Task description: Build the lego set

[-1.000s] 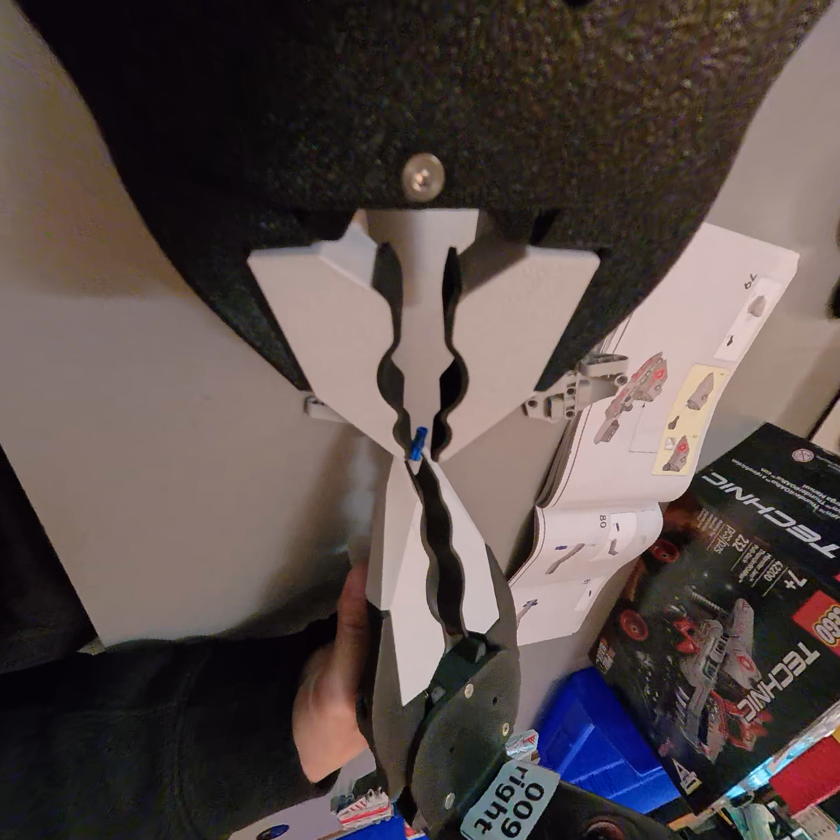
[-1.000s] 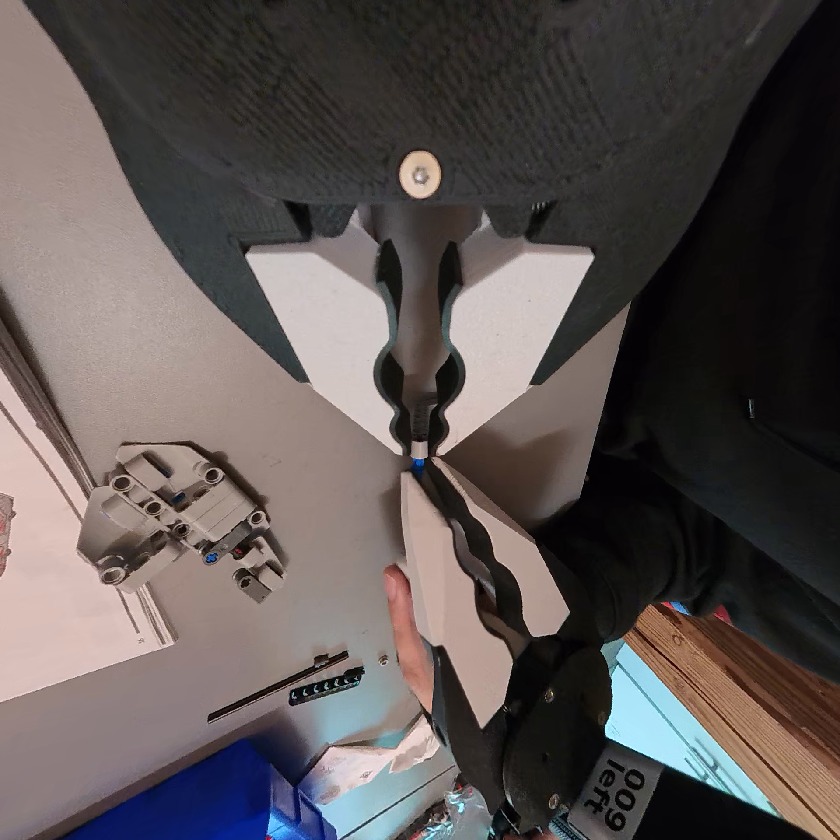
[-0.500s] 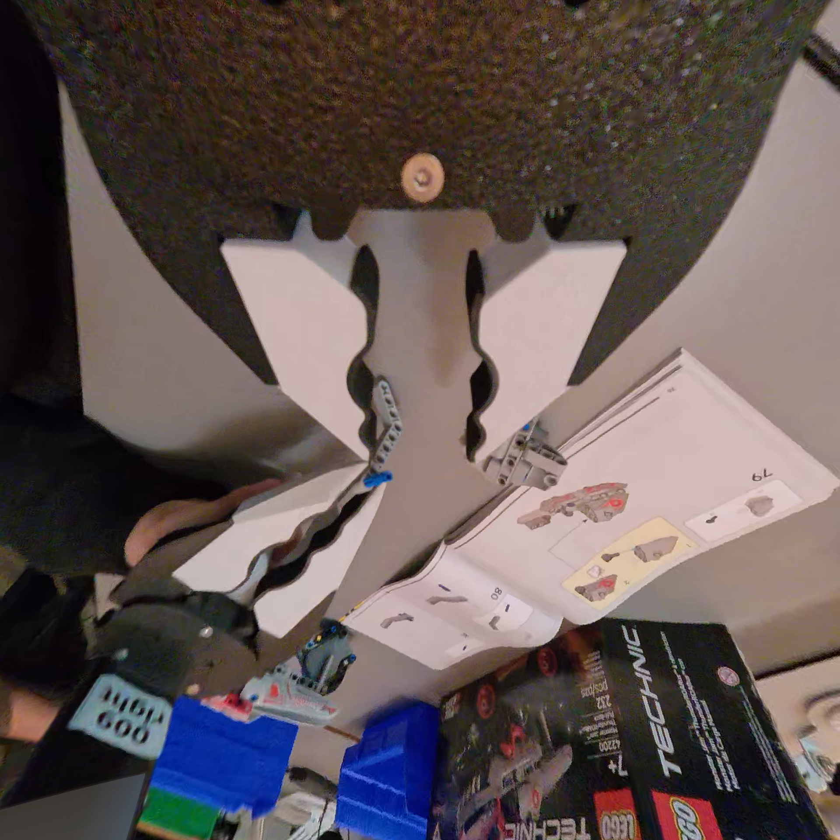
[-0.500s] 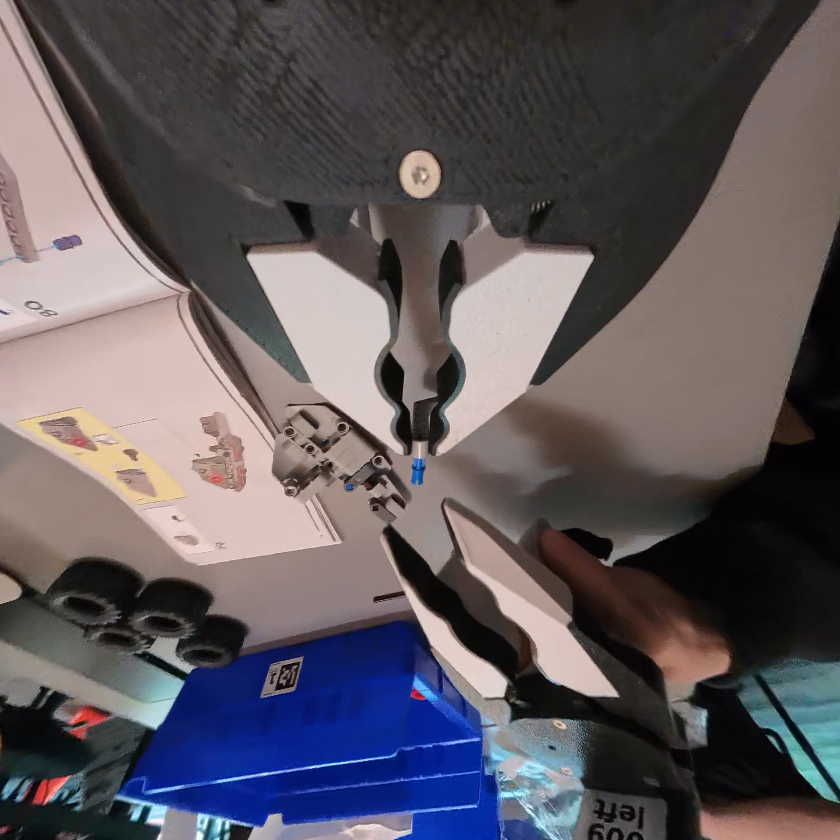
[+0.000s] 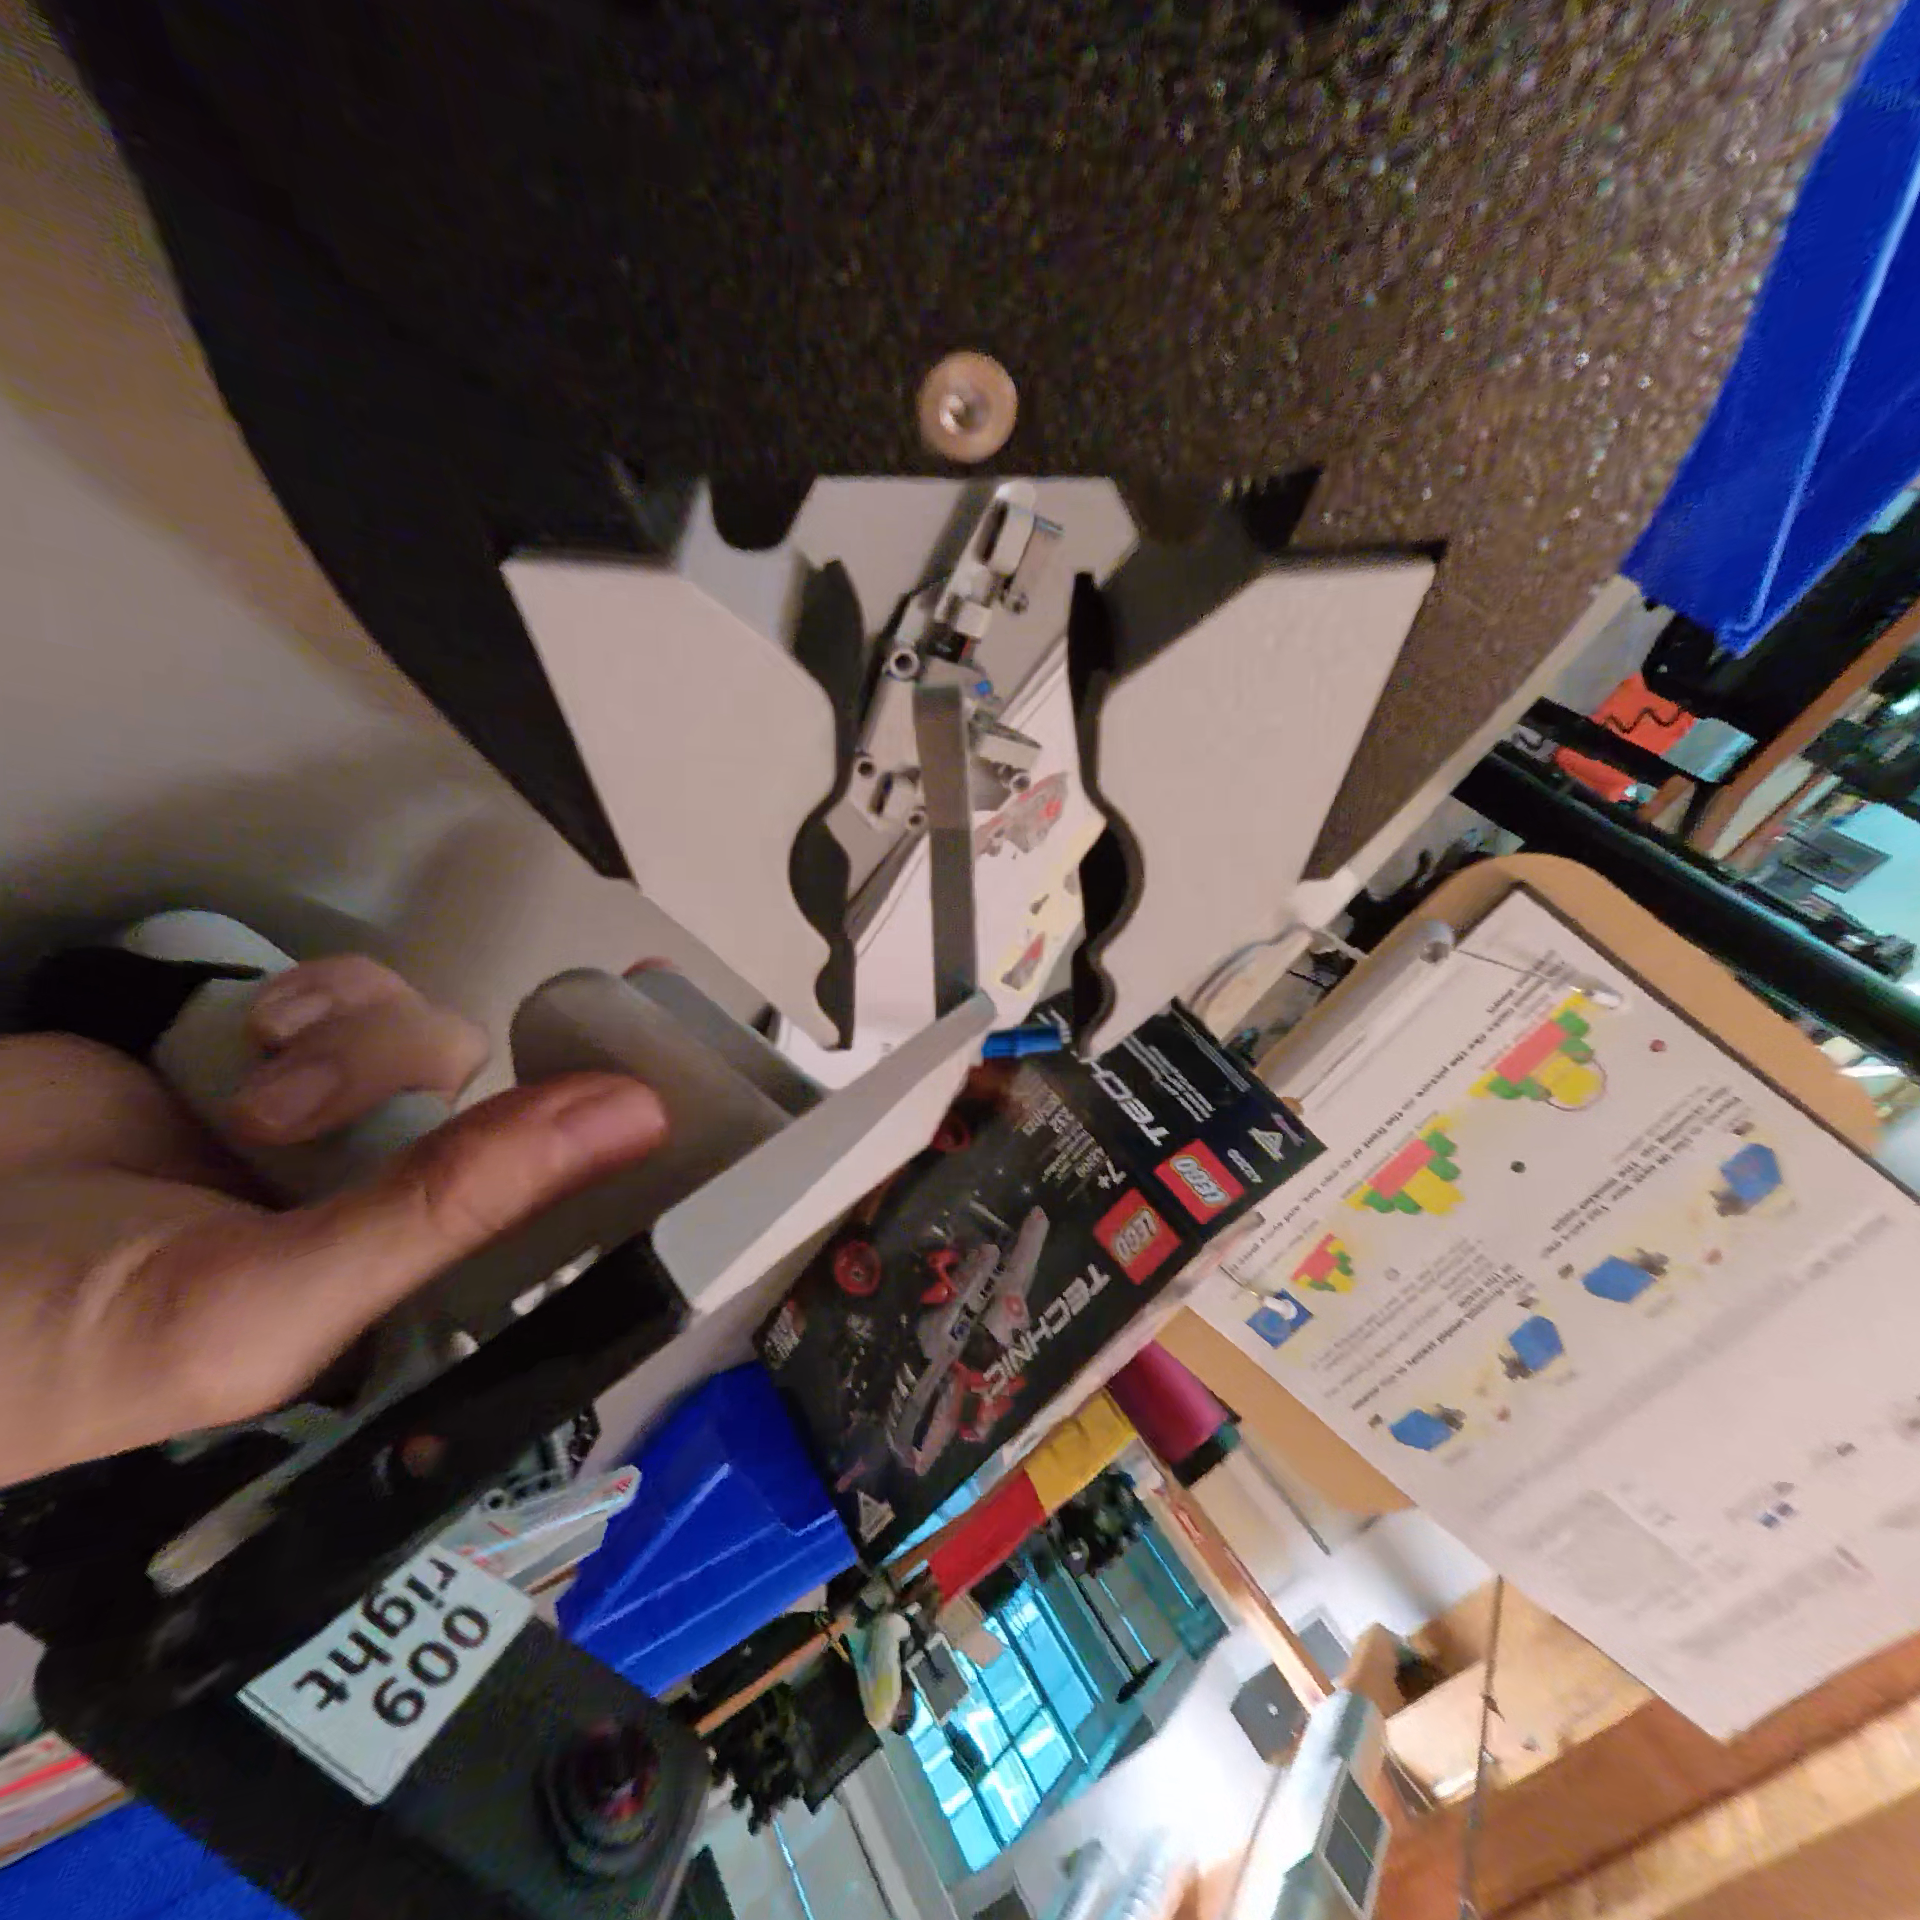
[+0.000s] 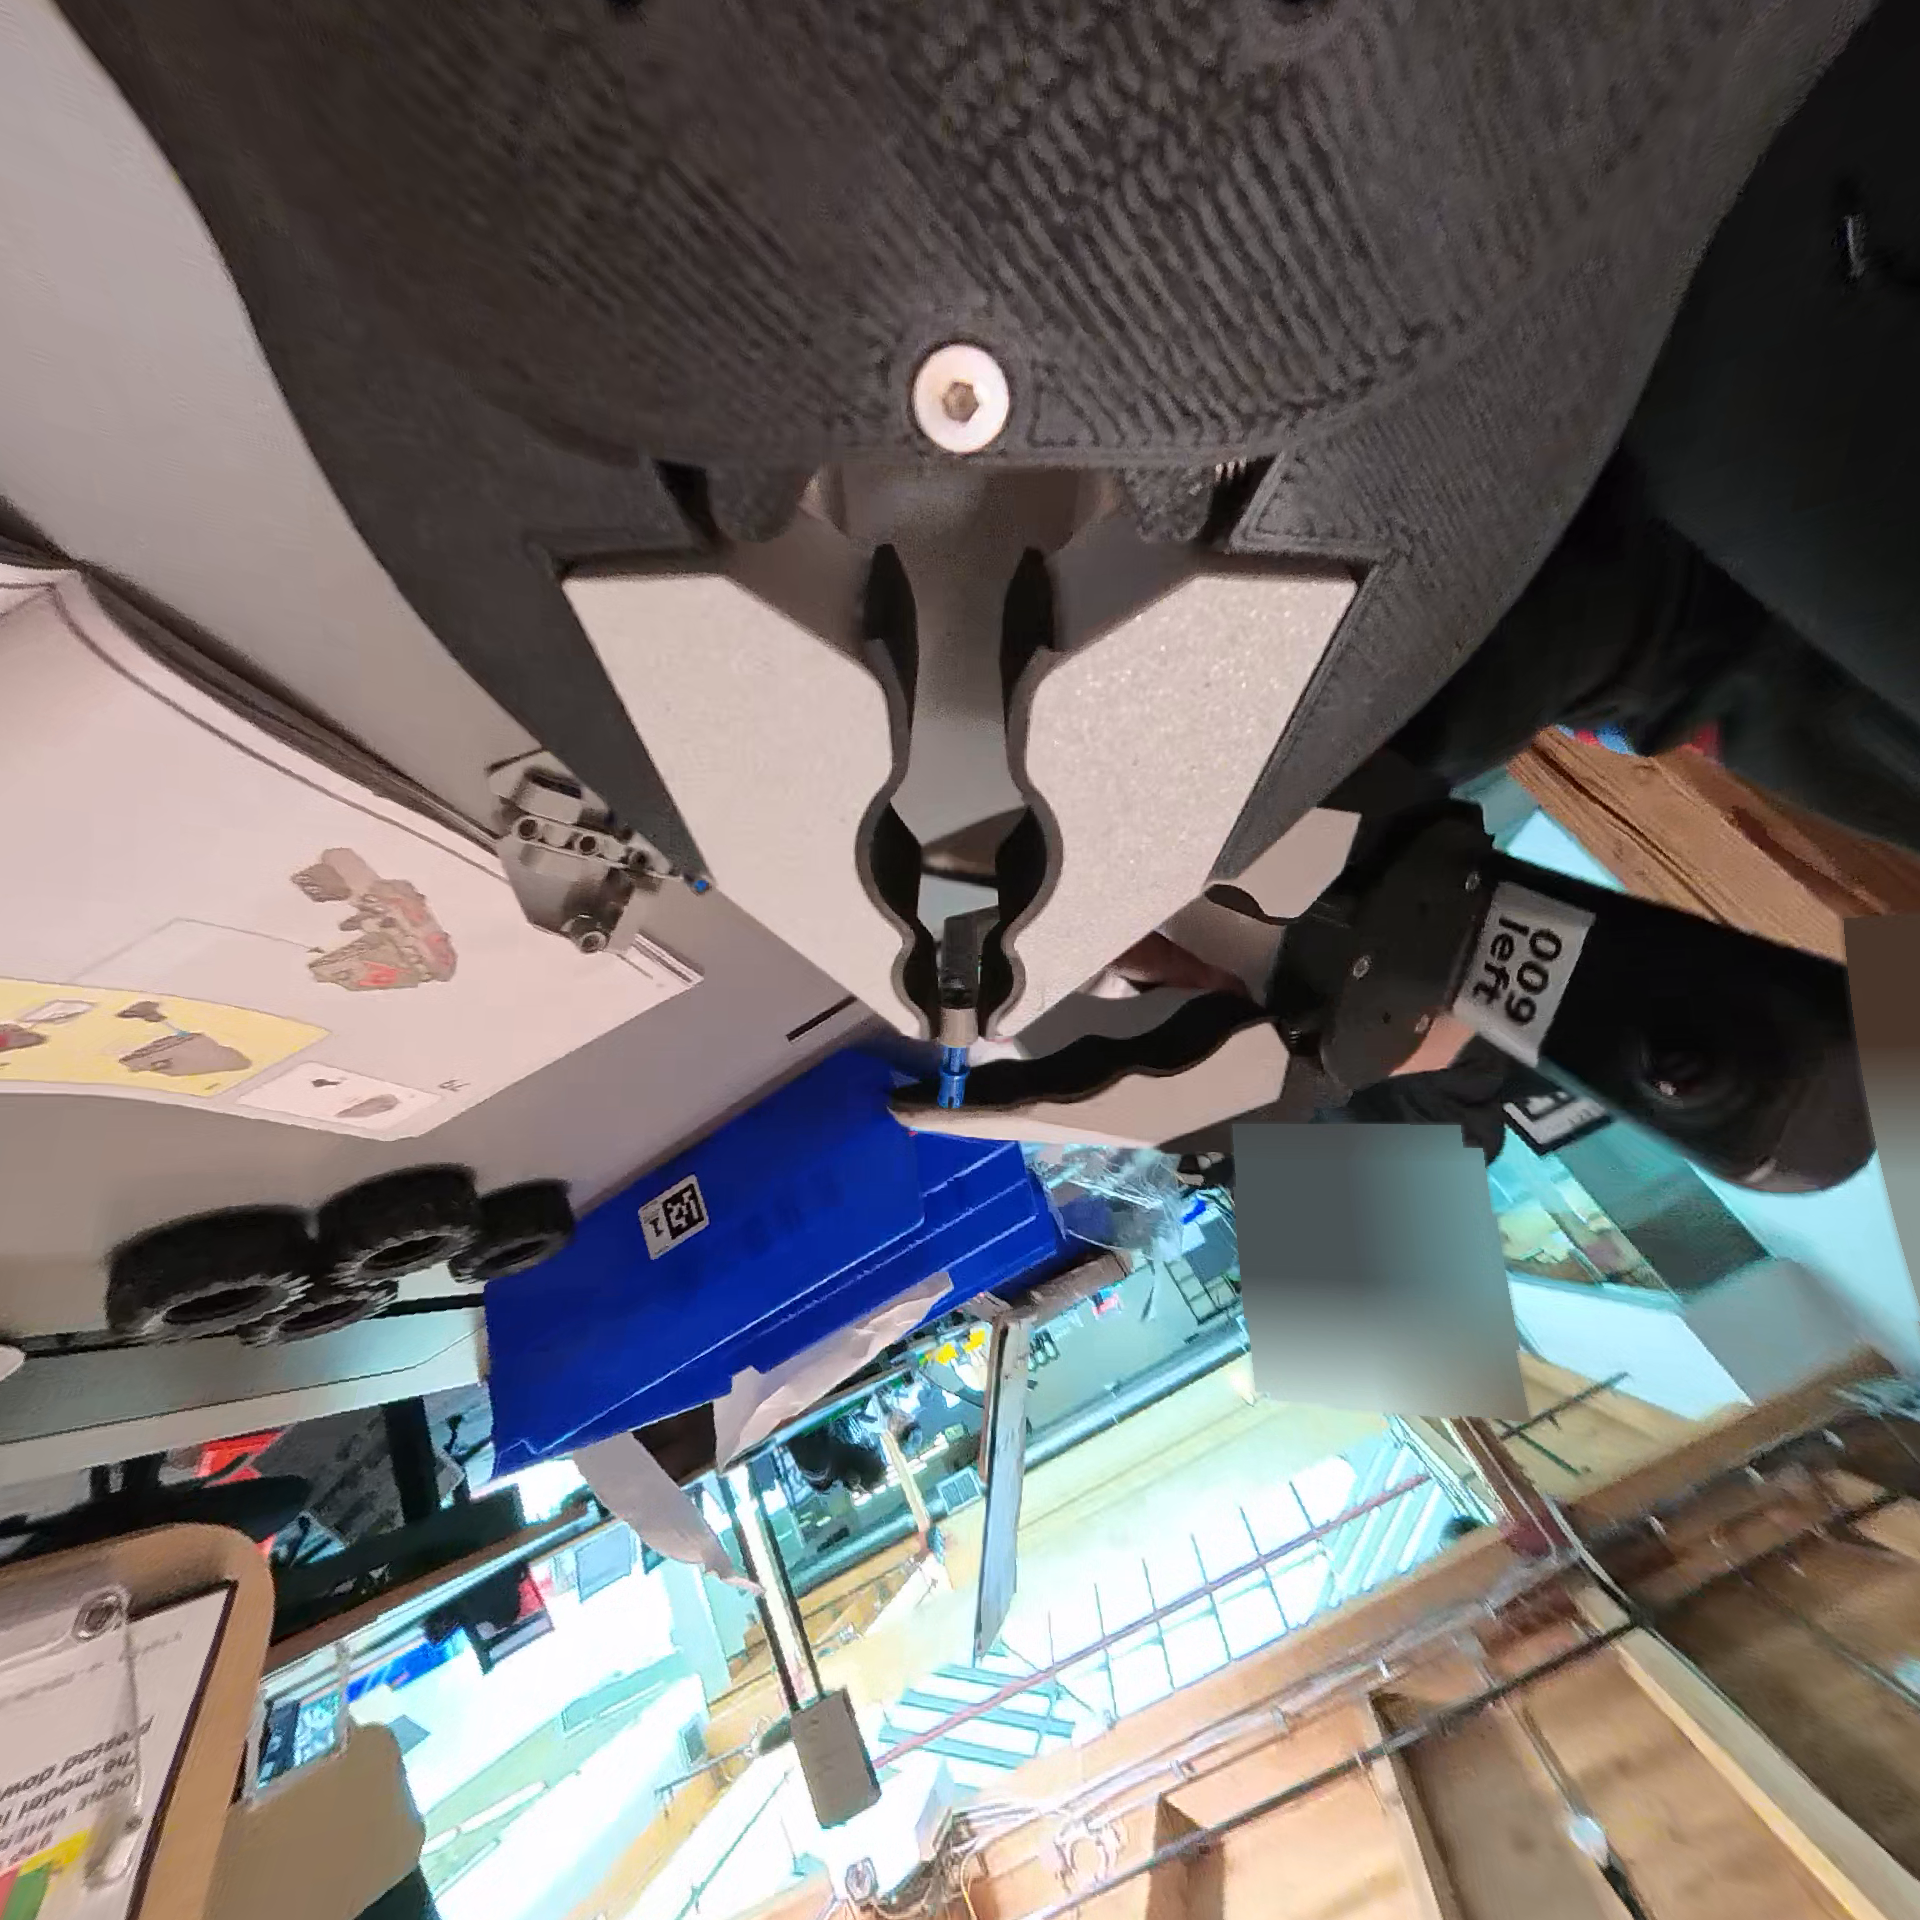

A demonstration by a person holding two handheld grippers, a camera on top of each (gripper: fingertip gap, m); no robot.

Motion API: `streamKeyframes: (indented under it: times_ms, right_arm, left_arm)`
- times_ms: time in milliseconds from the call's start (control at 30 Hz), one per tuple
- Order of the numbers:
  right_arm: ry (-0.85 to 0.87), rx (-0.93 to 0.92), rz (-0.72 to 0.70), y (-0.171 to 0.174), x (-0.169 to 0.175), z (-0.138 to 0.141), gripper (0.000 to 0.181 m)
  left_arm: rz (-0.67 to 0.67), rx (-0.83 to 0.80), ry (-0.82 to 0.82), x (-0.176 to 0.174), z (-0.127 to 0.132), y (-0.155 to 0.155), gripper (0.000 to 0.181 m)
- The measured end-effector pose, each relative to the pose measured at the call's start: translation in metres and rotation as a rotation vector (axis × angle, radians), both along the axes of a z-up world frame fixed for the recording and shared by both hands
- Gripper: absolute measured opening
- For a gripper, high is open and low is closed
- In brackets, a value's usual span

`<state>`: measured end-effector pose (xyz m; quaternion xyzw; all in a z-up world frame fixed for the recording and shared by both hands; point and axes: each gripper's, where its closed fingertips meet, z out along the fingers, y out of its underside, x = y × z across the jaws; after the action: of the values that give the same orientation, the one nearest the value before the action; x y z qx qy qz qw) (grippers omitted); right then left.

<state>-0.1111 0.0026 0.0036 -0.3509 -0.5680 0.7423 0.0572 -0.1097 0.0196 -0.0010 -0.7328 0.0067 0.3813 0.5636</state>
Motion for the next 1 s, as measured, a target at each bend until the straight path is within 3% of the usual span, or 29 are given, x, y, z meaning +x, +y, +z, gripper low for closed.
streamKeyframes:
  times_ms: [400,867,1000]
  right_arm:
    - [-0.041,-0.265,0.080,-0.003,0.005,0.013,0.005]
    - [-0.049,-0.125,0.075,-0.006,0.002,-0.001,0.006]
    - [-0.034,-0.082,0.108,-0.005,0.004,-0.002,0.020]
  left_arm:
    - [0.020,0.045,0.085,0.002,0.011,-0.005,0.026]
    - [-0.005,-0.049,0.121,0.000,-0.001,-0.004,0.020]
    - [0.039,-0.066,0.124,-0.010,-0.003,-0.013,0.019]
